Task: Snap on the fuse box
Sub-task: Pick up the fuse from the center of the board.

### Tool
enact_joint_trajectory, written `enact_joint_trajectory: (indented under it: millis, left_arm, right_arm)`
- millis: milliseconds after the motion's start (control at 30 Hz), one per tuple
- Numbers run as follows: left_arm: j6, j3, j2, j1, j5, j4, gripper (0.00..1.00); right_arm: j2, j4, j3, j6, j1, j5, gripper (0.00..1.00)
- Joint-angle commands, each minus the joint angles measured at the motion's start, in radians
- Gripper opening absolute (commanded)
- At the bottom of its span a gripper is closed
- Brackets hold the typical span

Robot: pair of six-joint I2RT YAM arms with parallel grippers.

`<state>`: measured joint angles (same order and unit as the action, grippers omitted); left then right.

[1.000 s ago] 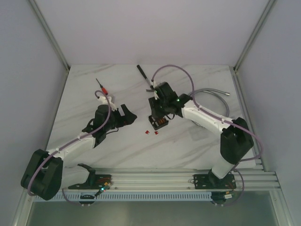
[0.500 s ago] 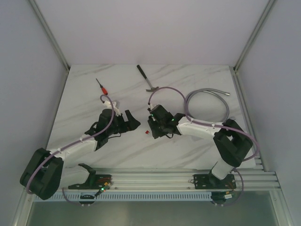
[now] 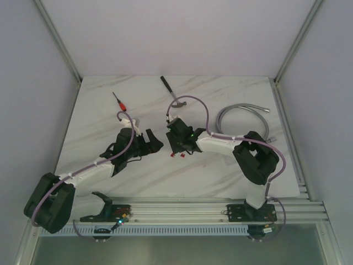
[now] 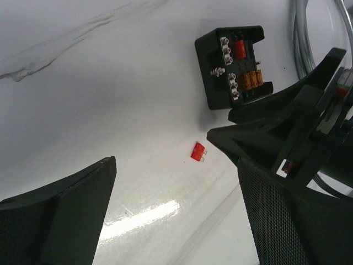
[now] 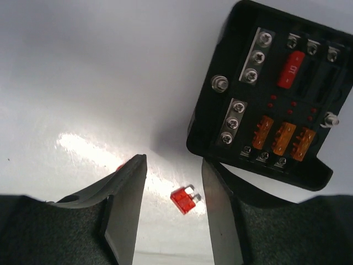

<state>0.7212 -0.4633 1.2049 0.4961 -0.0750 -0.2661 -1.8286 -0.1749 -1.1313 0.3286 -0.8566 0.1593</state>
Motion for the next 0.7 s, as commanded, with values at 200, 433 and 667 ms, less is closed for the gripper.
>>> enact_joint_trajectory:
  millis: [200, 433, 667]
  left_arm:
    - [-0.030, -0.017, 0.000, 0.001, 0.039, 0.039, 1.00]
    - [-0.028, -0.006, -0.053, -0.002, 0.113, 0.068, 1.00]
    - [-0.021, 0.007, -0.075, -0.007, 0.131, 0.071, 1.00]
  right_arm:
    - [0.022, -0.054, -0.071, -0.125, 0.034, -0.081, 0.55]
    - [0.146, -0.060, -0.033, -0.211, 0.070, -0.131, 0.66]
    - [0.109, -0.093, -0.018, -0.089, 0.060, -0.005, 0.54]
